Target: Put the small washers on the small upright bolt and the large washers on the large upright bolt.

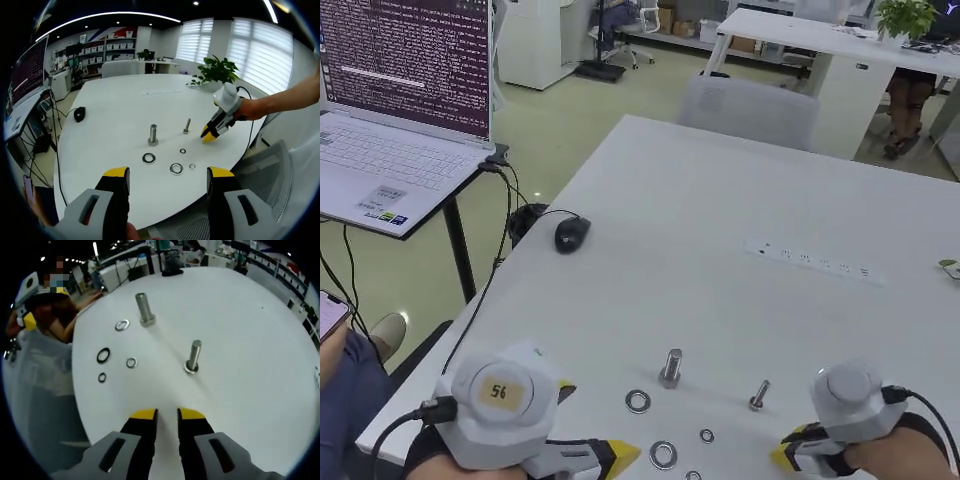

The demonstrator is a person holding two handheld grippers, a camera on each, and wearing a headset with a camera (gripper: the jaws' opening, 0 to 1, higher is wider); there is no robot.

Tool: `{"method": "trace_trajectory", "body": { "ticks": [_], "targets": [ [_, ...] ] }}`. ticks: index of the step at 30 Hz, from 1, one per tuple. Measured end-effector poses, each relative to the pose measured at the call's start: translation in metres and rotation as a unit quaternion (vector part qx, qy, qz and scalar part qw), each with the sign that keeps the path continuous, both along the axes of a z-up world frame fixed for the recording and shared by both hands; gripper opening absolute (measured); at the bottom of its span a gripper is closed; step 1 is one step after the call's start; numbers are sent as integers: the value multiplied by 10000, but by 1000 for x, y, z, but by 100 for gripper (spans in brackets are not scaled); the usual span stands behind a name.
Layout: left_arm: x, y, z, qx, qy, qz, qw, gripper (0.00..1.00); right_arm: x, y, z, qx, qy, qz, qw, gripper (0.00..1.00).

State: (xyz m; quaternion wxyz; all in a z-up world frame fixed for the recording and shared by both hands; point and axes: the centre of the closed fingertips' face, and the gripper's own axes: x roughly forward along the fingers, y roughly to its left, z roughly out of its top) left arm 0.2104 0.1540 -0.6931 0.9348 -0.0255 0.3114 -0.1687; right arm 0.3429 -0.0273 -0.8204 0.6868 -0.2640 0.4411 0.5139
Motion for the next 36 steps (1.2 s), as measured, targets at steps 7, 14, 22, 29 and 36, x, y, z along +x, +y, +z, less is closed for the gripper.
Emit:
{"method": "trace_trajectory", "body": {
  "ticks": [7,14,22,29,36],
  "targets": [
    [-2,-2,0,2,1,22,10000,62,-12,20,-1,32,-11,287,9996,17],
    [-2,-4,1,-33,-23,57,10000,62,-35,40,3,156,1,836,9964,17],
    [0,-8,2,-32,-32,3,10000,62,-71,60,-2,54,-11,1762,9843,17],
    [0,-8,2,-25,-36,-4,10000,62,-86,76,-5,-25,-126,2265,9739,17],
    [-2,-6,0,-40,-21,32,10000,62,-86,77,-6,-339,-441,2900,9554,17]
  ]
}}
